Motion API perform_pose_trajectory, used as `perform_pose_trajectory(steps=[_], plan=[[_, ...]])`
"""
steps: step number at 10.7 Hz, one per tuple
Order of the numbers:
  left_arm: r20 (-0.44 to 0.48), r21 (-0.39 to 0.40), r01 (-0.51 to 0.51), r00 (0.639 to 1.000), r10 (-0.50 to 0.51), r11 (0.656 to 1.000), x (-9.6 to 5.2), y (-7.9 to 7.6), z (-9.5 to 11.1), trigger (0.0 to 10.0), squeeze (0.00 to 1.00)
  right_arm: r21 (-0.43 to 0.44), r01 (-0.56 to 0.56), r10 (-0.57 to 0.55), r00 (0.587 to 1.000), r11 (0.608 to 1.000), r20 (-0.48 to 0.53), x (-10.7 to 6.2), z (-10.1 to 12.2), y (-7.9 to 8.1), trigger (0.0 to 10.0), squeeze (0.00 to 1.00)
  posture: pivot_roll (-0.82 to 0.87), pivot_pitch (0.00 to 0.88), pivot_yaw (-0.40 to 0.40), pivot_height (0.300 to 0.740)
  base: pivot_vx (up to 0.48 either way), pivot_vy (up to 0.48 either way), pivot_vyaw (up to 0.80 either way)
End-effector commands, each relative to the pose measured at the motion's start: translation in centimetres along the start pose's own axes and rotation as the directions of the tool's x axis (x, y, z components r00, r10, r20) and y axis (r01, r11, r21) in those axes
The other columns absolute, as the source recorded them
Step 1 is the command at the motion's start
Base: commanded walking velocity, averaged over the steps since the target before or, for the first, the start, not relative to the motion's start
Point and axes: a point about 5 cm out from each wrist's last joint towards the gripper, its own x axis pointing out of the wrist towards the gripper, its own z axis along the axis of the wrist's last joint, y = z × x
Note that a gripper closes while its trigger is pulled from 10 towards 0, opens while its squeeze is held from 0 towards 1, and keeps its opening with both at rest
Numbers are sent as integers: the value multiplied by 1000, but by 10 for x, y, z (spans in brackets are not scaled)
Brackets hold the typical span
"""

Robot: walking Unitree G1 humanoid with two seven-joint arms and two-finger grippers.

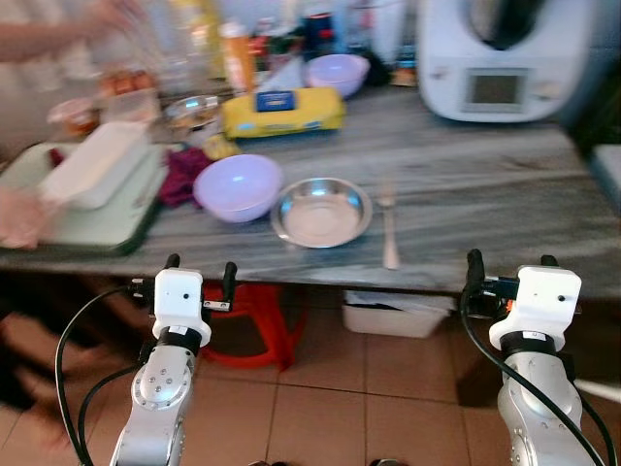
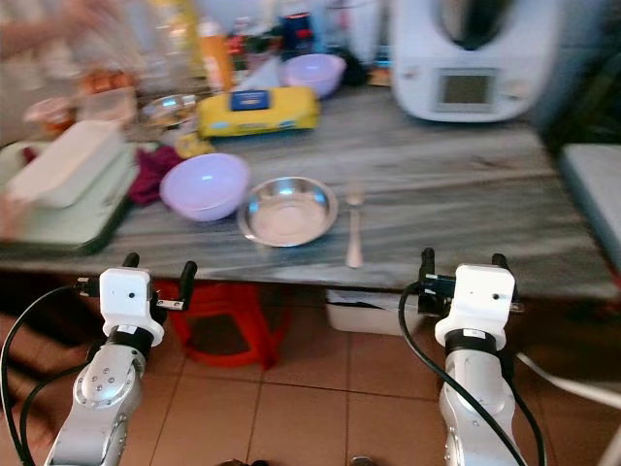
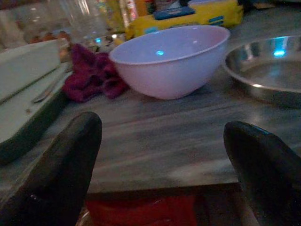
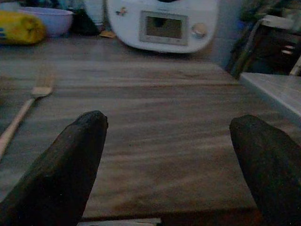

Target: Setting the table

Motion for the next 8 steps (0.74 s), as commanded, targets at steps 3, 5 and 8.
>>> perform_pose_trajectory(steps=[3,5,8], plan=[[8,29,-9,1000,8,1000,3,1,5,10000,0,-3,-18,18,999,1000,37,-2,6,6,10000,0,-149,107,108,740,0,0,-429],[5,42,2,1000,-2,999,5,0,6,10000,0,1,-20,20,999,1000,31,-2,5,8,10000,0,-150,109,110,740,0,0,0],[-2,45,12,1000,-12,999,6,-2,6,10000,0,13,-14,14,1000,1000,25,-2,4,8,10000,0,-152,111,112,740,0,0,0]])
